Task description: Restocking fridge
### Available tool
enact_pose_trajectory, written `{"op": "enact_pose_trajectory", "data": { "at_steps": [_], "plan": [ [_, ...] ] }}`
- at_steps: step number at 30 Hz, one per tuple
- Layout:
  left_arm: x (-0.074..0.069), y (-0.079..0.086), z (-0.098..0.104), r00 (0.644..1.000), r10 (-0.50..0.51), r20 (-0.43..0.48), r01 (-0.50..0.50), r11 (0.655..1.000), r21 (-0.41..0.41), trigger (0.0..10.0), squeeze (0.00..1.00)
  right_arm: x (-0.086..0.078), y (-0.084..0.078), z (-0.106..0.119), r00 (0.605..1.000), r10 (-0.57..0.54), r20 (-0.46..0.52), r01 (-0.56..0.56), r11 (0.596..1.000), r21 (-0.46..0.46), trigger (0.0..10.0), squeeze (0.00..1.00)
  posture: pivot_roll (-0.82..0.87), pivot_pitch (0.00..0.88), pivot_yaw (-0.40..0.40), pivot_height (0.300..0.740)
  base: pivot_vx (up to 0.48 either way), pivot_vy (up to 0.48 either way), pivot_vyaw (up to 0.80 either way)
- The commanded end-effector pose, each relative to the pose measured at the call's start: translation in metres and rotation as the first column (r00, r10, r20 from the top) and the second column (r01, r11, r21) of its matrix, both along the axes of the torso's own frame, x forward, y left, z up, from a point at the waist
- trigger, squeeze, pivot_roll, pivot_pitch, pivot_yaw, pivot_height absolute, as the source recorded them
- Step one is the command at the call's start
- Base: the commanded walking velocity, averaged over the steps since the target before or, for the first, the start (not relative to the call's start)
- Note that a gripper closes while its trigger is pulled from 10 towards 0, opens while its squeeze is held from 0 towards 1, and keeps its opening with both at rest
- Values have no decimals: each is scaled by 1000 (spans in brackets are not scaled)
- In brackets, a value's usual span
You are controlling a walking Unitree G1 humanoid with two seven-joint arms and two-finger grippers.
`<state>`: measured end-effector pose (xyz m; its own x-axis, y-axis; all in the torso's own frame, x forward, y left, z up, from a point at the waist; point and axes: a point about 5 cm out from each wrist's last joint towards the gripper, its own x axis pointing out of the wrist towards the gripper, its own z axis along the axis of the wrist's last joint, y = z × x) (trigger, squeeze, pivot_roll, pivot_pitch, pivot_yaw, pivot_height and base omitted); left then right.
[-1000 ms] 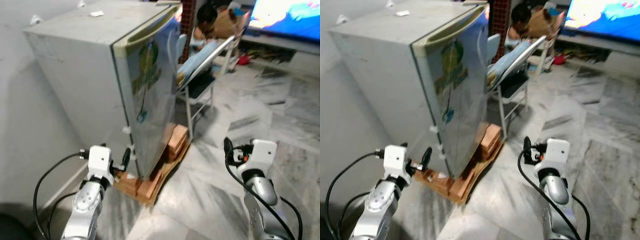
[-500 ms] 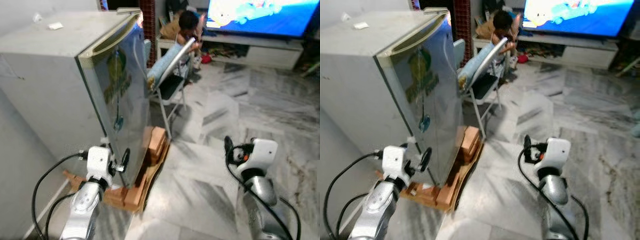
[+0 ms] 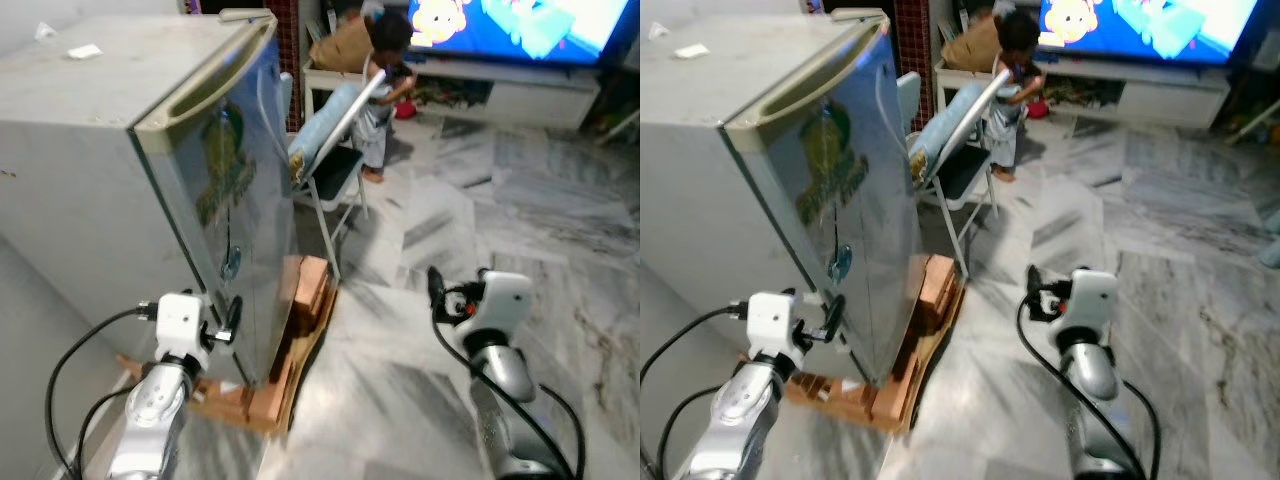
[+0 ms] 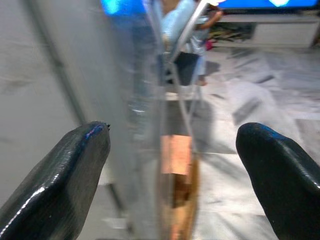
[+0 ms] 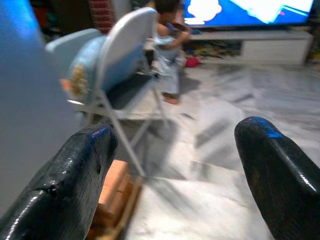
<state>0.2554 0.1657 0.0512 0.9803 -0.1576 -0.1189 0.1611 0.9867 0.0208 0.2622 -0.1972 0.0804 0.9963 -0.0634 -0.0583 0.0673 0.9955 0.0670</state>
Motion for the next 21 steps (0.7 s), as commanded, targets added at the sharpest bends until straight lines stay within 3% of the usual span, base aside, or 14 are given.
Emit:
{"op": "enact_pose_trajectory", "data": {
  "at_steps": [1, 5, 12, 21],
  "plan": [
    [0, 6, -2, 1000, 24, -12, -23, 1000, 15, 10000, 0, 0, 1, 3, 1000, -6, 11, 6, 1000, 7, 10000, 0, -20, 0, 13, 740, 0, 0, -800],
    [4, 8, -3, 999, 31, -18, -30, 999, 18, 10000, 0, -1, -1, 3, 1000, -10, 12, 10, 1000, 7, 10000, 0, -28, 0, 10, 740, 0, 0, -663],
    [17, 17, 2, 997, 76, 1, -76, 997, 32, 10000, 0, -4, -2, 3, 1000, -13, 9, 13, 1000, 0, 10000, 0, -39, 0, 10, 740, 0, 0, 0],
    [16, 22, 5, 992, 118, 33, -119, 992, 31, 10000, 0, -6, -3, 2, 1000, -10, -1, 10, 1000, -20, 10000, 0, -39, 0, 11, 740, 0, 0, 0]
  ]
}}
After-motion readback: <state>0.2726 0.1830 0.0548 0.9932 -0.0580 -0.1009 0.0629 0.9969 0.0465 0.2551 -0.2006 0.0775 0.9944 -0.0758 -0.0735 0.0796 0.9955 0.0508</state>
